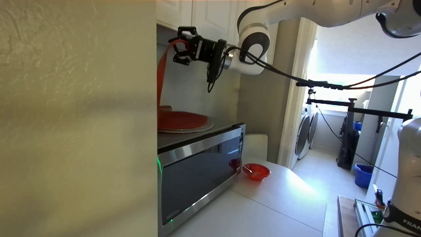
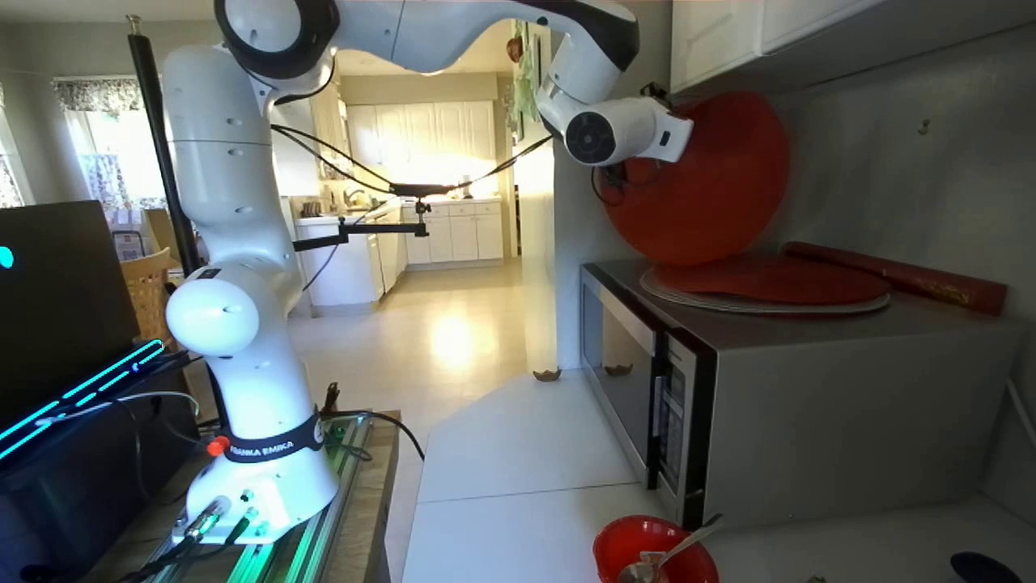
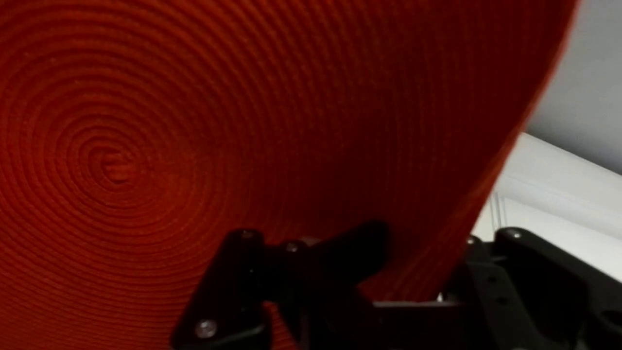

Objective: Put the orange object on the microwave

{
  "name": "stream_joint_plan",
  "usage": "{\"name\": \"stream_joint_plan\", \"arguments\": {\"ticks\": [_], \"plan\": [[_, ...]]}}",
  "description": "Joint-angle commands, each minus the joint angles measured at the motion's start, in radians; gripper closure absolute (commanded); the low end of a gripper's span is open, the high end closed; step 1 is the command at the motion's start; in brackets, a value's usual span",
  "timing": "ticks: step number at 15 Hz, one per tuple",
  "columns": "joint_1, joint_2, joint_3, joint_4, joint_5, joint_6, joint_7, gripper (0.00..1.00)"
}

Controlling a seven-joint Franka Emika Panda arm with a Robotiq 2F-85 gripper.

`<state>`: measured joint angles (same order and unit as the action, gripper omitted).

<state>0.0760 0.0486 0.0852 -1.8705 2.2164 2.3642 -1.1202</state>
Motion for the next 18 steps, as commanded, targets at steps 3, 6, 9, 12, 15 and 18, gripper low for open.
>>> {"name": "stream_joint_plan", "arguments": {"ticks": [3, 6, 9, 12, 15, 18], "plan": [[0.047, 0.101, 0.016, 0.112, 0.252, -0.046, -0.208, 1.00], [0.041, 0.145, -0.003, 0.160, 0.256, -0.090, -0.238, 1.00], [0.019, 0.198, -0.041, 0.218, 0.241, -0.106, -0.258, 1.00], [-0.009, 0.245, -0.089, 0.247, 0.200, -0.116, -0.275, 1.00], [-0.036, 0.282, -0.135, 0.246, 0.145, -0.110, -0.298, 1.00], [-0.049, 0.296, -0.162, 0.244, 0.079, -0.078, -0.299, 1.00]]}}
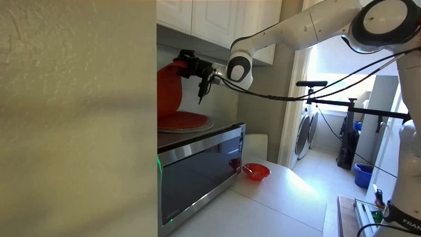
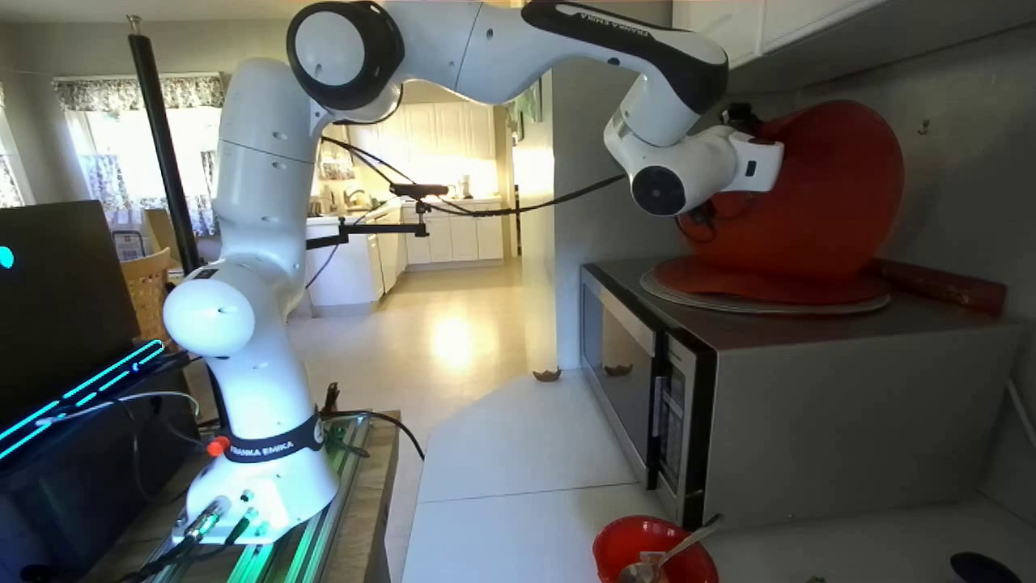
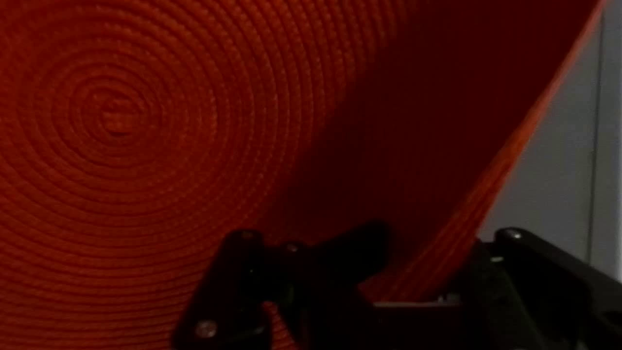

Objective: Put the orange object on the microwave

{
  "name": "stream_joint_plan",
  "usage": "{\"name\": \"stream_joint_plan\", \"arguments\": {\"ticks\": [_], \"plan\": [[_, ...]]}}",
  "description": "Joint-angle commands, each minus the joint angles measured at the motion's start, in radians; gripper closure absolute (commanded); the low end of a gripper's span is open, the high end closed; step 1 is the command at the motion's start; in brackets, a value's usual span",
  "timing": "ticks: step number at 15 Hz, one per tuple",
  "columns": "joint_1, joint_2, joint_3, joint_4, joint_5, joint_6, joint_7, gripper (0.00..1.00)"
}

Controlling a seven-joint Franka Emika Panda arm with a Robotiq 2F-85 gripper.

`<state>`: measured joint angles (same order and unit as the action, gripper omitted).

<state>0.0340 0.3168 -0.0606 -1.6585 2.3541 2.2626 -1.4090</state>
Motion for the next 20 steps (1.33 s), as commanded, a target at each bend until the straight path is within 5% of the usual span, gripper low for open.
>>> {"name": "stream_joint_plan", "arguments": {"ticks": [1, 8, 13, 20], "plan": [[-0.009, 0.030, -0.021, 0.033, -0.074, 0.029, -0.008, 1.00], [0.001, -0.002, -0.027, 0.020, -0.207, 0.114, 0.028, 1.00], [0.007, -0.072, -0.027, 0.008, -0.571, 0.339, 0.279, 1.00], [0.008, -0.121, -0.075, -0.040, -1.029, 0.412, 0.682, 1.00]]}}
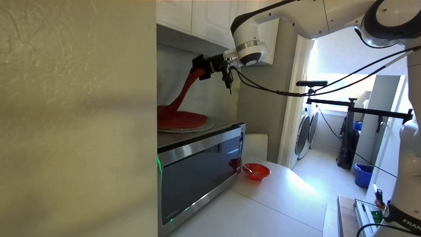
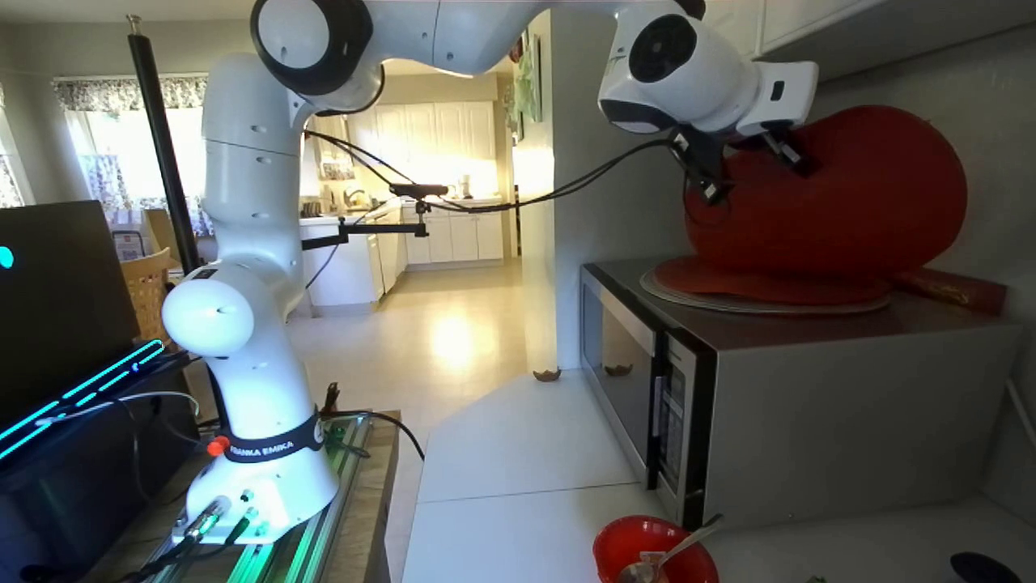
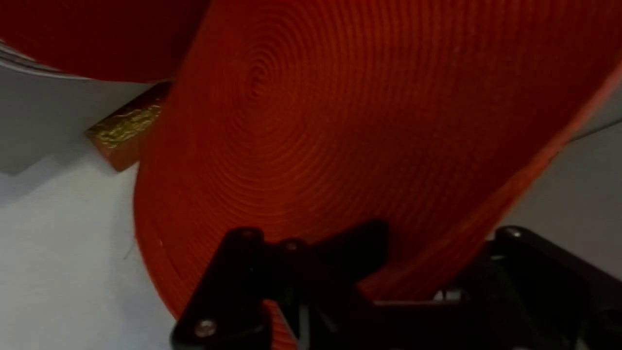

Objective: Put the orange object on the microwave

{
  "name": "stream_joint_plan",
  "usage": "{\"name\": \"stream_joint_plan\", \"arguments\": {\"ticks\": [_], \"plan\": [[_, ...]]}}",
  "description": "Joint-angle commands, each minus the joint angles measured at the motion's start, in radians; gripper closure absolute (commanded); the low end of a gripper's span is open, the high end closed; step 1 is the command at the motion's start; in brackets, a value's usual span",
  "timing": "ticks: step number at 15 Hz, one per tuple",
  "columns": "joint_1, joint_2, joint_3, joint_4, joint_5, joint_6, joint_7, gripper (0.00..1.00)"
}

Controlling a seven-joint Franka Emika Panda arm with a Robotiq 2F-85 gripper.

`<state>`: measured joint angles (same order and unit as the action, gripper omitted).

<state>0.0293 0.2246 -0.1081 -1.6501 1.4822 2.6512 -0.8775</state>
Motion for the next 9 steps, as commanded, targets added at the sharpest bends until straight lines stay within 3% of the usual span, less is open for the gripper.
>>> {"name": "stream_joint_plan", "arguments": {"ticks": [1, 4, 9], "plan": [[0.018, -0.025, -0.037, -0.056, -0.214, 0.028, 0.203, 1.00], [0.029, -0.011, -0.047, -0.078, -0.318, 0.045, 0.315, 1.00], [0.050, -0.021, -0.043, -0.138, -0.395, 0.060, 0.415, 1.00]]}}
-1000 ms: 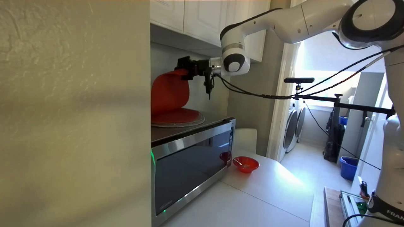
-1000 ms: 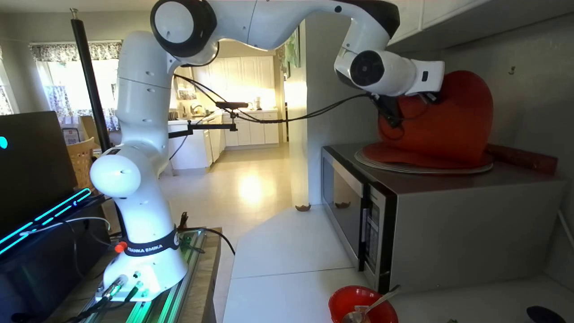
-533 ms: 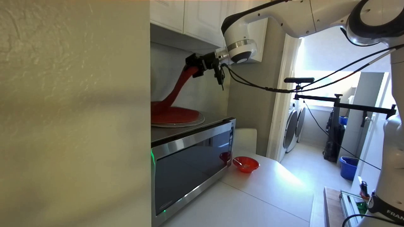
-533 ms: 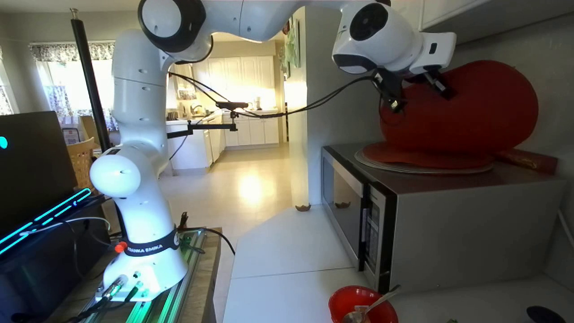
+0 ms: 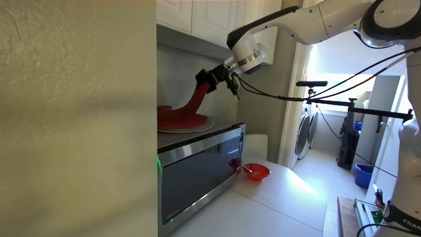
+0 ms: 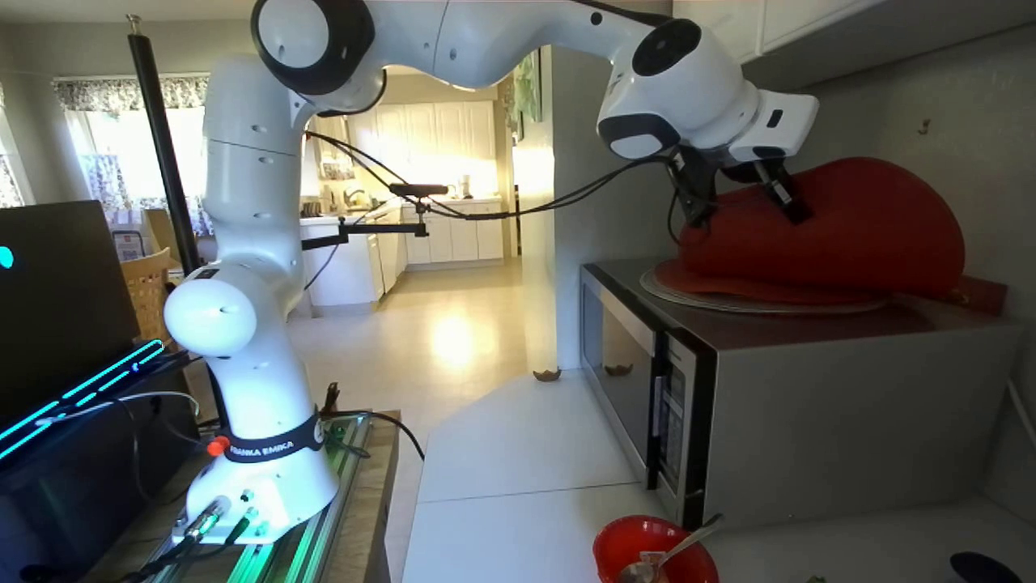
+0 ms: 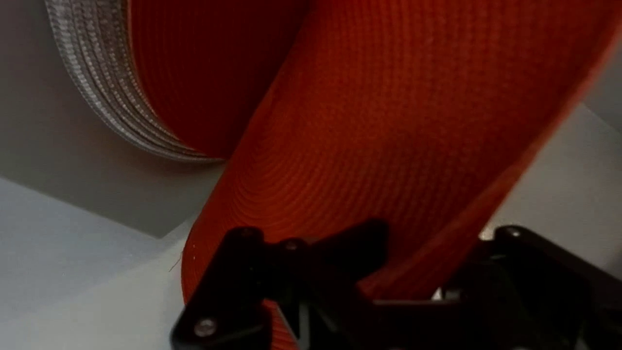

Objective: Put the orange object on the microwave

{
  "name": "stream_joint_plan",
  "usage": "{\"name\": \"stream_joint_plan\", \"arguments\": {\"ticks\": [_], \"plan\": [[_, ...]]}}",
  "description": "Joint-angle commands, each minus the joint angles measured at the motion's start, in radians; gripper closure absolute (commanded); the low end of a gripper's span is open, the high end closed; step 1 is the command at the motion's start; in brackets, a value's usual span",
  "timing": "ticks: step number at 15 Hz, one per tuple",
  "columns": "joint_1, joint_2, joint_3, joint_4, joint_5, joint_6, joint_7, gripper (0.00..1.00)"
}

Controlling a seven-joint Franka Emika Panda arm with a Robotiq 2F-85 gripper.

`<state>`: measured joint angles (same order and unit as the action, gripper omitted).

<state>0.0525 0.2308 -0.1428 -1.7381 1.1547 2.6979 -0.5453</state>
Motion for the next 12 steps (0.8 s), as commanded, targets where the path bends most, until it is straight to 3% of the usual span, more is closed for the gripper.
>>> {"name": "stream_joint_plan", "arguments": {"ticks": [1, 12], "plan": [[0.032, -0.035, -0.006, -0.062, -0.076, 0.006, 0.096, 1.00], [0.141, -0.065, 0.010, -0.103, -0.146, 0.002, 0.332, 1.00]]}}
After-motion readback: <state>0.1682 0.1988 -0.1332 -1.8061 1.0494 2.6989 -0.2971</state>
